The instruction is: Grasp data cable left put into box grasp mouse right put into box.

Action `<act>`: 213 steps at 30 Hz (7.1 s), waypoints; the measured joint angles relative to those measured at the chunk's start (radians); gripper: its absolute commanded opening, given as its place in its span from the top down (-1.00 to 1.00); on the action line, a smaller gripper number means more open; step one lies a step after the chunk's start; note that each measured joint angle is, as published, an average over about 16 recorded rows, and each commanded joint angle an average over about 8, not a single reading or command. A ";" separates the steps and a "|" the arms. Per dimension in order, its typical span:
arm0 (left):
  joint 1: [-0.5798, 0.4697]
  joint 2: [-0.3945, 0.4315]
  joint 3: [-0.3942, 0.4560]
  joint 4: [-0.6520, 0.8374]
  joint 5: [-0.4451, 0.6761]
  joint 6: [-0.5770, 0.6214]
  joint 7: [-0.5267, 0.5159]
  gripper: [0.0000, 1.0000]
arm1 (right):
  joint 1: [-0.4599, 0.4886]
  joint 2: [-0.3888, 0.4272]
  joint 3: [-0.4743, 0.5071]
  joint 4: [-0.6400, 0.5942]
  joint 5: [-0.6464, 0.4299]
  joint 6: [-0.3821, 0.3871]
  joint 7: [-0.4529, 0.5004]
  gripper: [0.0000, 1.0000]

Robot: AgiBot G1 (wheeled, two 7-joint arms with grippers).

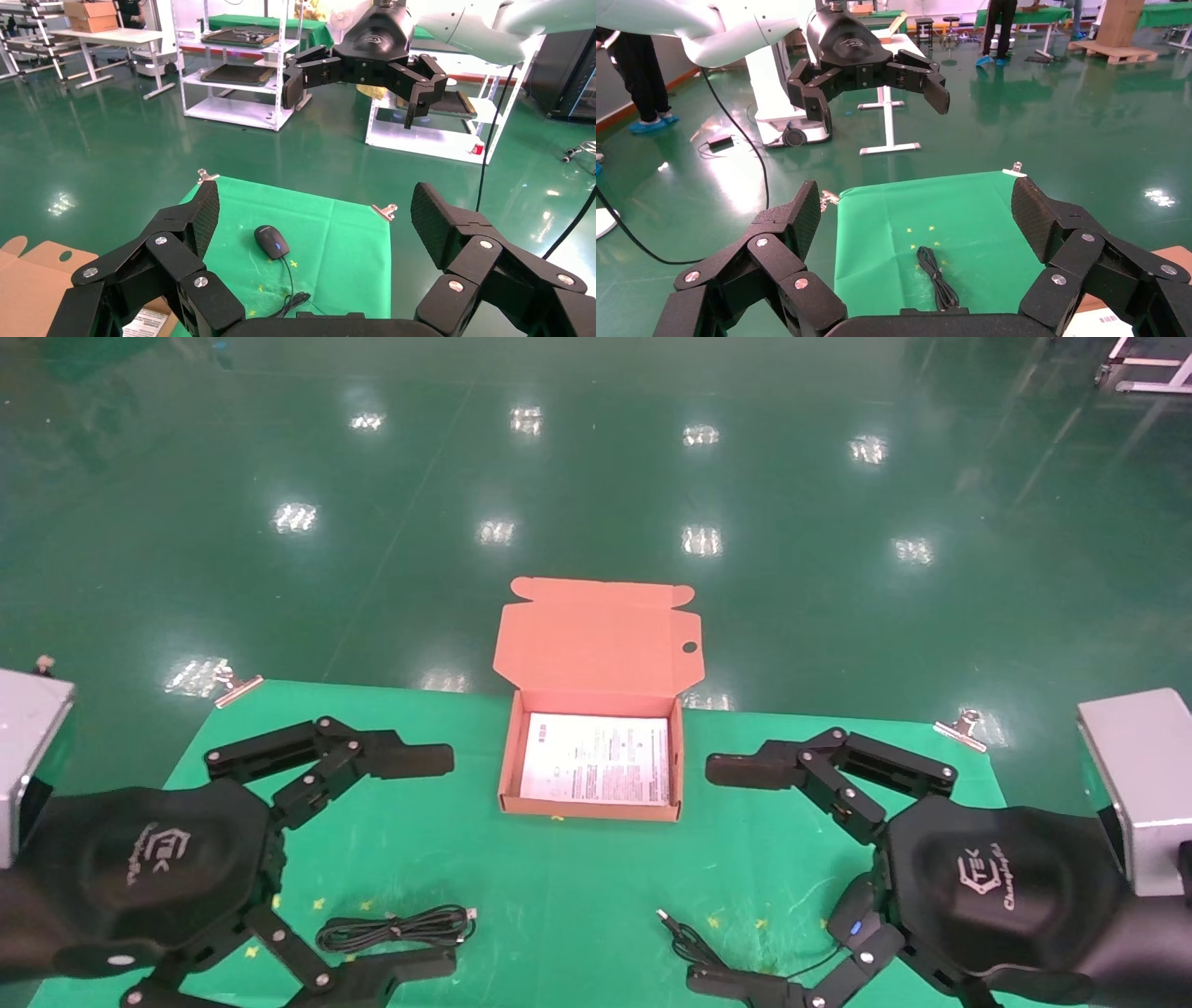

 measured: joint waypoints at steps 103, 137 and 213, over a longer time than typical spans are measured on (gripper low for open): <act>-0.418 0.490 0.721 0.738 1.022 -0.378 0.003 -1.00 | 0.228 -0.550 -0.395 -0.431 -1.408 0.252 -0.070 -1.00; -0.444 0.513 0.695 0.896 0.971 -0.359 0.109 1.00 | 0.247 -0.598 -0.389 -0.543 -1.399 0.289 -0.084 1.00; -0.735 0.435 0.688 0.281 1.441 -0.647 -0.334 1.00 | 0.929 -0.737 -0.127 -0.836 -1.082 0.444 -0.079 1.00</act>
